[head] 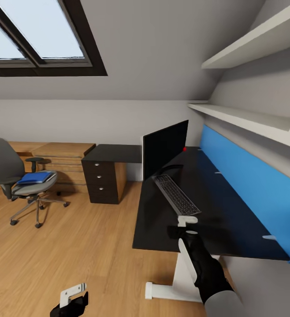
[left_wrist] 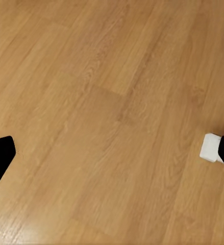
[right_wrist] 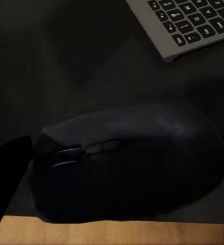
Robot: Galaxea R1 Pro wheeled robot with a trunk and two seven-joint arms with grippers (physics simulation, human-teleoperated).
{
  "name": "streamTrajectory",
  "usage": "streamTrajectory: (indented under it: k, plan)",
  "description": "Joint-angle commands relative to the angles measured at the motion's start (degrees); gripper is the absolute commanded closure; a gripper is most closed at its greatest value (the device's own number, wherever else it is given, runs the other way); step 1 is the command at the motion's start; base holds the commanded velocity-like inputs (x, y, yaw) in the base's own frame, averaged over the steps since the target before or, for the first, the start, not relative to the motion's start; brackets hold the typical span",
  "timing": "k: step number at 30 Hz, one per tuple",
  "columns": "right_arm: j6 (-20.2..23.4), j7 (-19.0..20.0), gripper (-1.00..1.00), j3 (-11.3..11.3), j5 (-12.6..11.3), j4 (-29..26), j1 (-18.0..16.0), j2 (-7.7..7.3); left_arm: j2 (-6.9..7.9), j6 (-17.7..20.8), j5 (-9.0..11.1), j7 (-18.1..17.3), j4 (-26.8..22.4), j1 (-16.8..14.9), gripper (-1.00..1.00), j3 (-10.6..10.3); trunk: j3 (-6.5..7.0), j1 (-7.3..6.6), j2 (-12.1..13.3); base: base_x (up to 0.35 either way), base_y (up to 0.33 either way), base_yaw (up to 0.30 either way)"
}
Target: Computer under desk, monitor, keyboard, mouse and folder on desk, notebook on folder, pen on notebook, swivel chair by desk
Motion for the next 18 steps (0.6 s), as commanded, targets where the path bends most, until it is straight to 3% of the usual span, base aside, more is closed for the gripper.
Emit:
streamTrajectory:
  k: [1,10,18]
  plan:
    - [0.23,-0.39,1.0,0.17,-0.3,-0.09,0.0,0.0,0.04,0.17,0.36,0.36,-0.07,-0.02,-1.0,-0.23,-0.07,0.01,-0.05,0.0,0.324,0.0]
    - [0.42,-0.46,1.0,0.55,-0.51,-0.29,0.1,0.0,-0.01,0.27,0.34,0.36,0.18,-0.02,-1.0,-0.34,-0.07,0.01,-0.05,0.01,0.329,0.009]
    - [0.28,-0.64,1.0,0.56,-0.51,-0.29,0.1,0.0,-0.07,0.28,0.34,0.41,0.38,-0.02,-1.0,-0.43,-0.07,0.01,-0.05,0.156,0.317,0.259]
